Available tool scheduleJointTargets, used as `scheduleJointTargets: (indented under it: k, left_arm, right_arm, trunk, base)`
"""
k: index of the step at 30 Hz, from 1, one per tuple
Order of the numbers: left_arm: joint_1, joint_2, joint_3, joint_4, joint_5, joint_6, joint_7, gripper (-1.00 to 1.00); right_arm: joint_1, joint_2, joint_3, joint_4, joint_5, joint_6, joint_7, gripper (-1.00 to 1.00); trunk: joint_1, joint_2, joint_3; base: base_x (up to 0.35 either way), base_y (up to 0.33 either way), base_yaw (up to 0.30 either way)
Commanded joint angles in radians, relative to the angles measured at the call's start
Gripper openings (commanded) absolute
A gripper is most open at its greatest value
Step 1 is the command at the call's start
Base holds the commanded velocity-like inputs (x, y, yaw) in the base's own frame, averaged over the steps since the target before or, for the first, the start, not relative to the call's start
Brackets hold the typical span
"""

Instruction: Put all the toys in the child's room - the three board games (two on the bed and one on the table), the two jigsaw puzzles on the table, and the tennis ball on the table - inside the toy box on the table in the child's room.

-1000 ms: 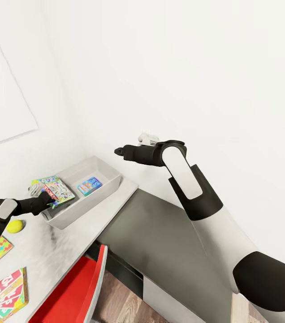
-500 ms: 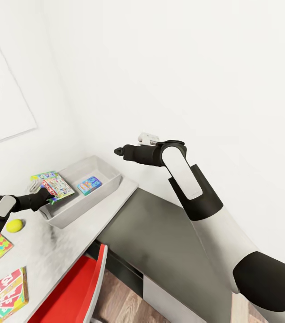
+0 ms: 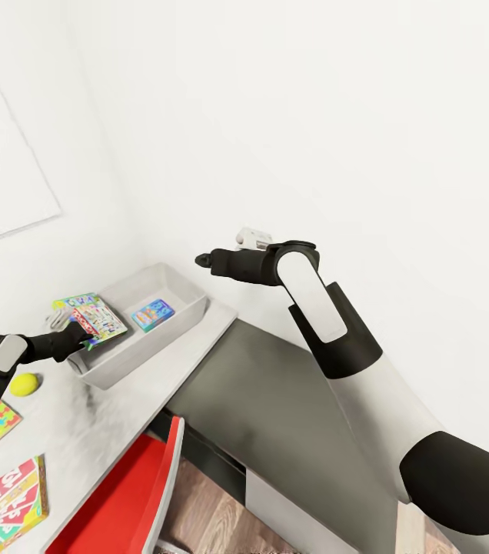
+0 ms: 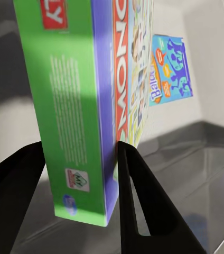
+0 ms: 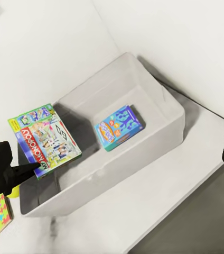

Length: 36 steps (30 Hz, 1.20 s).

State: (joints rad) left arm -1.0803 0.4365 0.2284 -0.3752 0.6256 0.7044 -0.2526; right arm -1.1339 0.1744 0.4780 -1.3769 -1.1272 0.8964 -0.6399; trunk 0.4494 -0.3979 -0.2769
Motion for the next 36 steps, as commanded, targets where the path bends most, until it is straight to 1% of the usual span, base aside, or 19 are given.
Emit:
scheduleJointTargets:
  k: [1,10,12,15,18,32,36]
  left_arm:
    - [-0.001,-0.001,0.008,0.0,-0.002,0.008,-0.003,-1.0]
    - [-0.001,-0.004,0.005,0.001,-0.003,0.01,-0.004,-1.0]
    - [-0.001,-0.005,-0.005,0.001,-0.003,0.01,-0.003,-1.0]
    - [-0.001,-0.004,-0.029,0.001,-0.002,0.009,-0.003,-1.0]
    - [-0.001,-0.003,-0.037,0.001,-0.001,0.008,-0.003,-1.0]
    - [-0.001,-0.004,-0.041,0.001,-0.002,0.007,-0.003,-1.0]
    - [-0.001,-0.005,-0.042,0.001,-0.002,0.006,-0.003,-1.0]
  right_arm:
    - [-0.001,0.0,0.0,-0.001,-0.009,0.001,-0.01,1.0]
    - [-0.001,0.0,0.001,-0.001,-0.009,0.001,-0.01,1.0]
    - [-0.001,0.0,0.001,-0.001,-0.009,0.001,-0.01,1.0]
    - [-0.001,0.0,0.001,-0.001,-0.009,0.001,-0.011,1.0]
    - [-0.001,0.0,0.001,-0.001,-0.009,0.001,-0.011,1.0]
    - [-0.001,0.0,0.001,-0.001,-0.008,0.001,-0.011,1.0]
    - [-0.001,0.0,0.001,-0.001,-0.008,0.001,-0.011,1.0]
  trunk:
    - [0.001,-0.002,-0.003]
    - [0.001,-0.002,-0.014]
    - [0.001,-0.002,-0.017]
    - [0.001,-0.002,-0.021]
    - [0.001,-0.002,-0.024]
    - [0.001,-0.002,-0.042]
    - [0.001,-0.002,-0.043]
  base:
    - [0.0,0.0,0.0]
    - [0.0,0.0,0.0]
    - [0.0,0.0,0.0]
    - [0.0,0.0,0.0]
    - [0.0,0.0,0.0]
    - [0.0,0.0,0.0]
    - [0.0,0.0,0.0]
